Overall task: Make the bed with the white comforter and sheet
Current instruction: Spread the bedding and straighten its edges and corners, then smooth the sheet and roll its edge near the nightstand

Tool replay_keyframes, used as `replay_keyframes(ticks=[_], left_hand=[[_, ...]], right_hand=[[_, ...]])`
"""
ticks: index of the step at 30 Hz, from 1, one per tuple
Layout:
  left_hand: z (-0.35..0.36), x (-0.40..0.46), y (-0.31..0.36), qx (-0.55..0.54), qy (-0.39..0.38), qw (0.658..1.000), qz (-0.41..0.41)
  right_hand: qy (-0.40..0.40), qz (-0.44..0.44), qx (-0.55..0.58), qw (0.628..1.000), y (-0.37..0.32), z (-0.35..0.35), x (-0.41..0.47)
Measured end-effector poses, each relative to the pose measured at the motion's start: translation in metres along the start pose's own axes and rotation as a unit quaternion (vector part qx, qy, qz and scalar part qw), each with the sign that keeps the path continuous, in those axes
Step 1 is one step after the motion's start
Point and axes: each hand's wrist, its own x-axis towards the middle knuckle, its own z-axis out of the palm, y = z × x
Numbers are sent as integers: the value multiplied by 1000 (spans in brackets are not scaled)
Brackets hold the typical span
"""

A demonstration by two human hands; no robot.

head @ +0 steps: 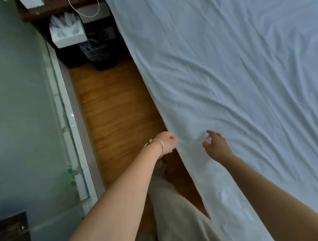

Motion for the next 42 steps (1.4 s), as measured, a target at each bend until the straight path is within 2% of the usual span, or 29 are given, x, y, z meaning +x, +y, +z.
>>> replay_keyframes(ticks=[3, 6, 10, 16, 23, 29, 32, 35, 38, 40, 42], left_hand=[[-56, 20, 11, -21, 16, 1000, -6], [-112, 46, 26, -81, 33, 996, -14], [-191, 86, 42, -141, 37, 989, 2], [-333, 171, 55, -176, 67, 982, 35], [-513, 279, 93, -112, 39, 991, 67], [-617, 395, 140, -111, 13, 992, 62], [-661, 465, 168, -115, 26, 991, 65], [-702, 531, 193, -36, 36, 991, 126], [-735, 590, 217, 166, 55, 962, 212], [-758, 620, 227, 295, 44, 933, 199], [-783, 644, 219, 369, 10, 917, 151]], right_hand=[[-24, 50, 109, 992, -73, -11, 32], [-41, 44, 225, 972, -145, -25, 56], [-15, 65, 339, 939, -228, -49, 96], [12, 40, 333, 942, -348, -75, 191], [37, 57, 335, 940, -489, -116, 310], [75, 82, 412, 905, -581, -163, 414], [80, 83, 408, 906, -618, -182, 481], [102, 67, 332, 935, -651, -196, 555], [128, 25, 160, 979, -681, -208, 620], [126, 57, 79, 987, -700, -214, 653], [80, 98, 27, 992, -716, -208, 675]])
